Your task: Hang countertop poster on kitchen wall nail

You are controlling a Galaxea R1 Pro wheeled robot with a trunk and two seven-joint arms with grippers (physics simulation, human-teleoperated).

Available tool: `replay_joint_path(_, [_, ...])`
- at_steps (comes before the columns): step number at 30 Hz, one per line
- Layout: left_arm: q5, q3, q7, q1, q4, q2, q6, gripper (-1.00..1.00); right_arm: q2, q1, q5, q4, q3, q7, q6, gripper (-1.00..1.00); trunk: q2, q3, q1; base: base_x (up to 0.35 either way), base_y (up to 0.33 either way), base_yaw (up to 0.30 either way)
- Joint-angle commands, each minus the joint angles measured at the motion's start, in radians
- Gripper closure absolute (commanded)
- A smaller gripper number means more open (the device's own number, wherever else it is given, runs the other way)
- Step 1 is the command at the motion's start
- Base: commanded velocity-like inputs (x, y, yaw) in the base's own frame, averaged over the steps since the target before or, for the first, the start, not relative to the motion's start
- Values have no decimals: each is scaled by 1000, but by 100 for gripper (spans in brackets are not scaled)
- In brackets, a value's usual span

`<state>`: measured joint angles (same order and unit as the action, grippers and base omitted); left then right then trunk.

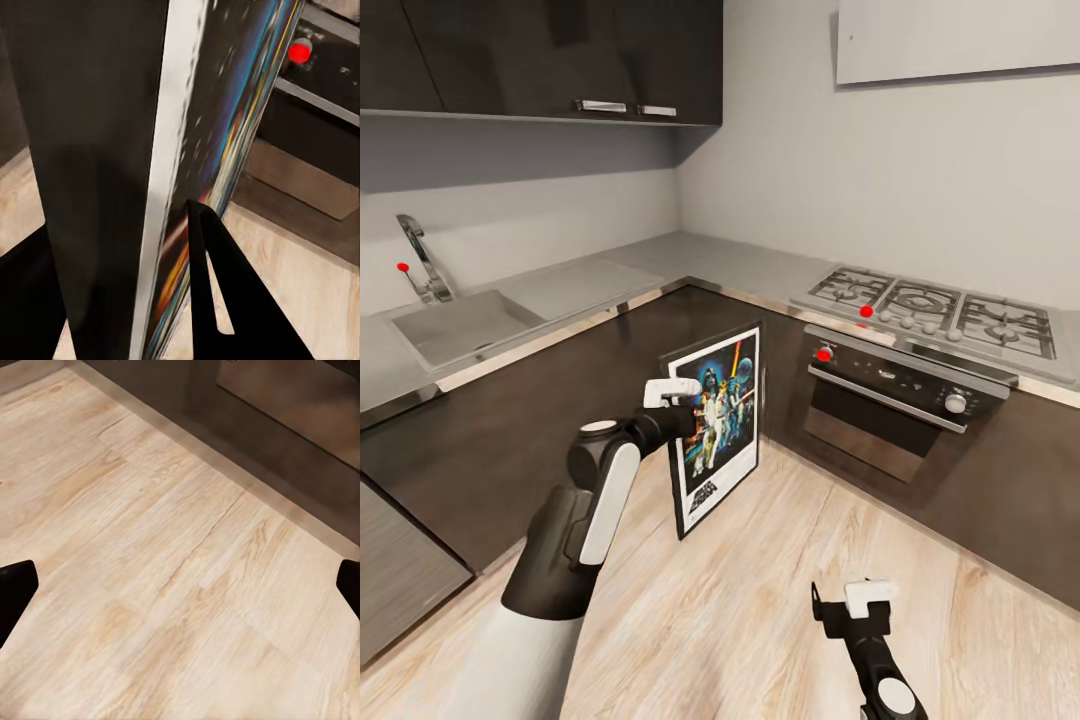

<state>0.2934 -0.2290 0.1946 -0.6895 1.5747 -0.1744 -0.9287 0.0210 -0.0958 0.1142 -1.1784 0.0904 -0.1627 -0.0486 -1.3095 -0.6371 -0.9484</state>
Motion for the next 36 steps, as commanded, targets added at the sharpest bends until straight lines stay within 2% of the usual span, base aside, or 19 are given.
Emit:
replay_joint_path(1, [18, -2, 26, -1, 1, 0, -2, 100, 3, 0, 11, -1, 2, -6, -5, -100, -1, -1, 0, 0, 0, 0])
replay_joint_path(5, [35, -23, 78, -1, 1, 0, 29, 100, 13, -1, 12, -4, 2, -6, -5, -100, -1, -1, 0, 0, 0, 0])
replay_joint_path(7, [87, -61, 116, -1, 1, 0, 70, 100, 16, -3, 14, -6, 2, -6, -5, -100, -1, -1, 0, 0, 0, 0])
replay_joint_path(8, [100, -69, 138, -1, 1, 0, 76, 100, 18, -3, 14, -6, 2, -6, -5, -100, -1, -1, 0, 0, 0, 0])
replay_joint_path(9, [129, -88, 204, -1, 1, 0, 86, 100, 21, -3, 14, -6, 2, -6, -5, -100, -1, -1, 0, 0, 0, 0])
replay_joint_path(11, [166, -119, 276, -1, 1, 0, 101, 100, 24, -3, 14, -6, 2, -6, -5, -100, -1, -1, 0, 0, 0, 0])
replay_joint_path(13, [211, -158, 341, -1, 1, 0, 131, 100, 29, -4, 14, -6, 3, -6, -5, -100, -1, -1, 0, 0, 0, 0])
replay_joint_path(14, [256, -199, 397, -1, 1, 0, 172, 100, 35, -4, 14, -6, 3, -7, -5, -100, -1, -1, 0, 0, 0, 0])
replay_joint_path(16, [292, -243, 449, -1, 1, 0, 208, 100, 42, -4, 15, -7, 3, -8, -5, -100, -1, -1, 0, 0, 0, 0])
replay_joint_path(17, [316, -286, 497, -2, 1, 0, 233, 100, 49, -4, 15, -7, 3, -8, -5, -100, -1, -1, 0, 0, 0, 0])
replay_joint_path(19, [337, -336, 550, -2, 2, 0, 255, 100, 55, -4, 16, -7, 4, -9, -5, -100, -1, -1, 0, 0, 0, 0])
replay_joint_path(22, [348, -363, 577, -2, 2, 0, 268, 100, 61, -5, 16, -8, 14, -10, -5, -100, -1, -1, 0, 0, 0, 0])
replay_joint_path(25, [355, -381, 595, -2, 3, 0, 304, 100, 64, -5, 16, -7, 78, -65, -5, -100, -1, -1, 0, 0, 0, 0])
replay_joint_path(26, [357, -386, 600, -2, 3, 0, 318, 100, 65, -5, 16, -7, 119, -118, -5, -100, -1, -1, 0, 0, 0, 0])
replay_joint_path(27, [364, -392, 604, -2, 3, 0, 329, 100, 66, -5, 15, -7, 192, -208, -6, -100, -1, -1, 0, 0, 0, 0])
replay_joint_path(28, [371, -394, 605, -2, 3, 0, 332, 100, 66, -5, 15, -7, 214, -235, -6, -100, -1, -1, 0, 0, 0, 0])
replay_joint_path(30, [411, -406, 619, -2, 4, 0, 338, 100, 67, -5, 15, -7, 276, -310, -6, -100, -1, -1, 0, 0, 0, 0])
replay_joint_path(31, [431, -414, 635, -2, 4, 0, 344, 100, 68, -5, 15, -6, 293, -330, -6, -100, -1, -1, 0, 0, 0, 0])
replay_joint_path(36, [480, -426, 677, -2, 4, 0, 397, 100, 82, -5, 15, -3, 315, -357, -5, -100, -1, -1, 0, 0, 0, 0])
